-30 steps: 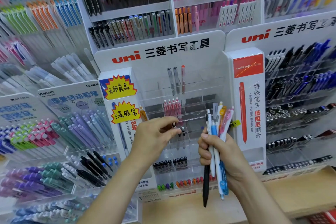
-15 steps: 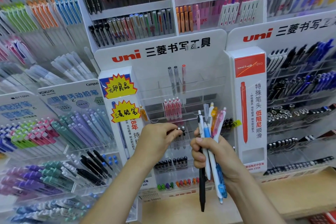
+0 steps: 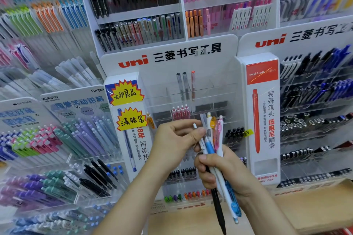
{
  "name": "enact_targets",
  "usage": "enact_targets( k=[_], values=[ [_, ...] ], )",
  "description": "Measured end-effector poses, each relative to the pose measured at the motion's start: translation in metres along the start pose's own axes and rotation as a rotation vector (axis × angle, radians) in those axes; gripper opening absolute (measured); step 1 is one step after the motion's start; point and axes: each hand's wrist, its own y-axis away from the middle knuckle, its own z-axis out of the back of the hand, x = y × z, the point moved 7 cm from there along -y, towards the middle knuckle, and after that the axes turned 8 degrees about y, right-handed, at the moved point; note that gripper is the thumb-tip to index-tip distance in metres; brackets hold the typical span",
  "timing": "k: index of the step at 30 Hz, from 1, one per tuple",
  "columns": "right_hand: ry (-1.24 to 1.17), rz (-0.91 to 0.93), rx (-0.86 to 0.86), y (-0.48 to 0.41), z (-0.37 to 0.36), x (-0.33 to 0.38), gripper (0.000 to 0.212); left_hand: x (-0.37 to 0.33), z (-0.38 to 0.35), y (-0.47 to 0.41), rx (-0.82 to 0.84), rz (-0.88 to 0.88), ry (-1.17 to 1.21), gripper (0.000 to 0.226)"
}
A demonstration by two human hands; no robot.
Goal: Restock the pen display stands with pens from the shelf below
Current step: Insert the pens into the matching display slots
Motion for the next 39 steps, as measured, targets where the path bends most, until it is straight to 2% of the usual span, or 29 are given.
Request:
enact_targets(
  k=[4, 7, 12, 14, 19, 22, 30, 39],
  values=[
    [0.03, -0.025, -0.024, 0.004, 0.003, -0.002, 0.043, -0.015, 0.02, -0.004, -0.169, -0.083, 0.148, 0.014],
    [0.006, -0.03, -0.058, 0.006, 0.006, -0.004, 0.041, -0.027, 0.03, -0.004, -0.224, -0.131, 0.191, 0.015],
    [-0.028, -0.037, -0.076, 0.006, 0.006, -0.003, 0.038, -0.033, 0.028, 0.002, -0.082, -0.133, 0.225, 0.029],
    [-0.008, -0.046, -0.091, 0.006, 0.007, -0.003, 0.033, -0.039, 0.03, 0.005, -0.053, -0.162, 0.179, 0.029],
    [0.036, -0.013, -0.2, 0.005, 0.016, 0.004, 0.022, -0.068, 0.059, 0.014, -0.205, -0.369, 0.085, 0.026],
    [0.027, 0.021, -0.273, 0.005, 0.022, 0.01, 0.017, -0.075, 0.069, 0.019, -0.227, -0.447, -0.088, 0.028],
    [0.021, 0.042, -0.329, 0.004, 0.021, 0.013, 0.021, -0.044, 0.062, 0.019, -0.201, -0.449, -0.442, 0.04],
    [-0.006, 0.03, -0.329, 0.003, 0.02, 0.01, 0.018, -0.007, 0.059, 0.005, -0.131, -0.387, -0.573, 0.019]
  ],
)
